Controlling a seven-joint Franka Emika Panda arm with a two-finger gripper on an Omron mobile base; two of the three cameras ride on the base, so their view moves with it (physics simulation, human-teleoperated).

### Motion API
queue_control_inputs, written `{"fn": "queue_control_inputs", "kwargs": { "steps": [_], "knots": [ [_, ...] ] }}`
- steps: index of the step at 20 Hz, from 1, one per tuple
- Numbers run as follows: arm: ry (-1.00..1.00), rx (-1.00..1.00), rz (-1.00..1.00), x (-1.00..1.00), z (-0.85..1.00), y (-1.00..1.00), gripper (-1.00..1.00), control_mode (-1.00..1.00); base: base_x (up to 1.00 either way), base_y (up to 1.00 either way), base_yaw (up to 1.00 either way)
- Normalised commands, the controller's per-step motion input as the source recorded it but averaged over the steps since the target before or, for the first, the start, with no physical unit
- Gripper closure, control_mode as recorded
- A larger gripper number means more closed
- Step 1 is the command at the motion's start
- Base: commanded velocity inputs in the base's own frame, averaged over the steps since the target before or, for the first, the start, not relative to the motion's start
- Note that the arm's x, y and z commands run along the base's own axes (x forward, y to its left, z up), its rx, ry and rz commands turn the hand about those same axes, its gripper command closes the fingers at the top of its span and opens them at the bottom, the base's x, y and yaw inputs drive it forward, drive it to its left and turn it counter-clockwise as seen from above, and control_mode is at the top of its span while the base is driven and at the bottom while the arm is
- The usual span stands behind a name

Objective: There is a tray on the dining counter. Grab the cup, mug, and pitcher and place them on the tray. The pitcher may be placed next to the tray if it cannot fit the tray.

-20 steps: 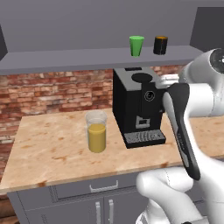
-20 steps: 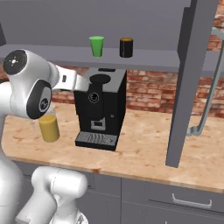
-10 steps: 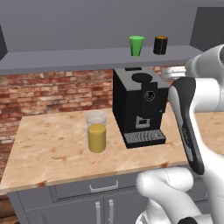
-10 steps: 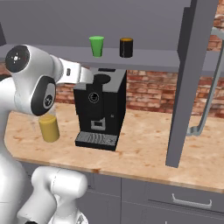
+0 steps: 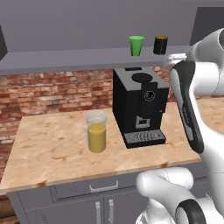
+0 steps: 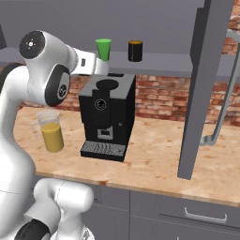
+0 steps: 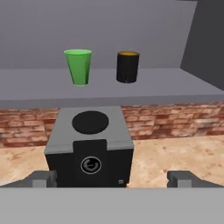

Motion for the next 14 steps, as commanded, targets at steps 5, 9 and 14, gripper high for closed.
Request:
{"fn": "queue_control_inputs", "kwargs": {
  "steps": [5, 9, 14],
  "knots": [
    [0.01, 0.00, 0.00, 0.26, 0.00, -0.14, -1.00, -1.00, 0.00, 0.00, 0.00],
    [0.00, 0.00, 0.00, 0.39, 0.00, -0.04, -1.00, -1.00, 0.00, 0.00, 0.00],
    [0.00, 0.00, -0.02, 0.54, 0.00, -0.06, -1.00, -1.00, 0.00, 0.00, 0.00]
  ]
}}
